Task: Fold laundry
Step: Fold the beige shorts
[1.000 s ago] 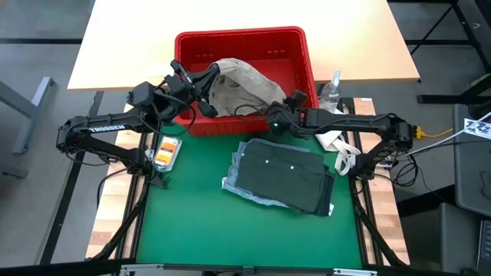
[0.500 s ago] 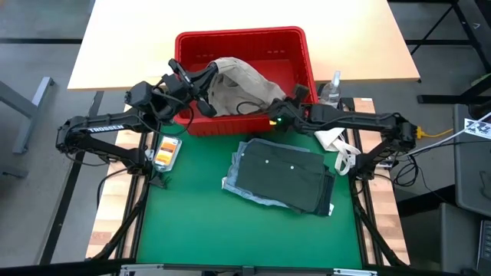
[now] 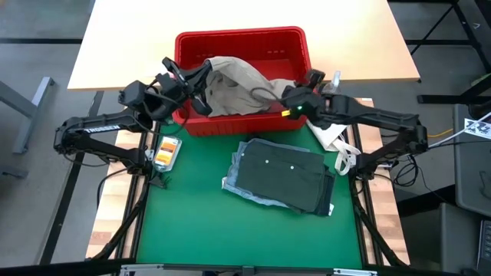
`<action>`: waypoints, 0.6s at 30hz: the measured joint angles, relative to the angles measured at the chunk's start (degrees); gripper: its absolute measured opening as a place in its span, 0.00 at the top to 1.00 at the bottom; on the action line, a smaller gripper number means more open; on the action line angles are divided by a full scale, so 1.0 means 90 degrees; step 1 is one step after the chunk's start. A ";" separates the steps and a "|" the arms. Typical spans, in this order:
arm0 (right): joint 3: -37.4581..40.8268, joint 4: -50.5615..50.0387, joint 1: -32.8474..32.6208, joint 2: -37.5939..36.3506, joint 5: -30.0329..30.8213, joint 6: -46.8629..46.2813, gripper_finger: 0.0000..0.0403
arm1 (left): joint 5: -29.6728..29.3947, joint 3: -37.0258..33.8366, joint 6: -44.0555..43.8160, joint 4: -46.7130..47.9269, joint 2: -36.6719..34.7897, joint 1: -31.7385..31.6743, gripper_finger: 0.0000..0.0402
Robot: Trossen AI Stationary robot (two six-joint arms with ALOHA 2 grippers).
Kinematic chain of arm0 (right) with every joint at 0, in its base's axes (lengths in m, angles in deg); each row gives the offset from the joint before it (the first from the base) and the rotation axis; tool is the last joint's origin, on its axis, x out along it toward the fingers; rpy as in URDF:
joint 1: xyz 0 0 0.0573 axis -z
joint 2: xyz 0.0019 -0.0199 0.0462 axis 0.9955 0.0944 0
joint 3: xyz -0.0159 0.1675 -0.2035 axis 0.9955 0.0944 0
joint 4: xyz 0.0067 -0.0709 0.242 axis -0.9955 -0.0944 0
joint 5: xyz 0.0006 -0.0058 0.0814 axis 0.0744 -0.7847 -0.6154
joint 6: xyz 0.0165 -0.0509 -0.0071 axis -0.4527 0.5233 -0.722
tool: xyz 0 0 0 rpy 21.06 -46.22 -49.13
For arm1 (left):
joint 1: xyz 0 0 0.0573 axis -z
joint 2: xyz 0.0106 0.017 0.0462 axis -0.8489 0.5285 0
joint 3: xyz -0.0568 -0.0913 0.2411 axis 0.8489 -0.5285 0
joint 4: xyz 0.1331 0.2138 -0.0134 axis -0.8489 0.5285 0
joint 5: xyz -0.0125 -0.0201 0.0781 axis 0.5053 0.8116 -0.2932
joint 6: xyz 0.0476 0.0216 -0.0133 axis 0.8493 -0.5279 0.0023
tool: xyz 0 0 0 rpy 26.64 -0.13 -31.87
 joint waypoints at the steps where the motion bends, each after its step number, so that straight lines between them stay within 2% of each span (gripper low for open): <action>1: -0.0056 0.0010 0.0040 -0.0045 -0.0013 0.0107 0.98 | 0.0001 0.0000 -0.0001 -0.0013 -0.0014 0.0001 1.00; 9: -0.0673 0.0006 0.0055 -0.0236 -0.0032 0.1156 0.97 | 0.0054 -0.0002 -0.0020 0.0007 -0.0115 0.0002 1.00; 14: -0.0992 -0.0033 0.0062 -0.0335 -0.0500 0.1649 0.97 | 0.0258 -0.0002 -0.0029 0.0023 -0.0199 0.0076 1.00; 18: -0.1265 -0.0035 0.0062 -0.0401 -0.0589 0.2085 0.97 | 0.0356 -0.0002 -0.0032 0.0018 -0.0316 0.0107 1.00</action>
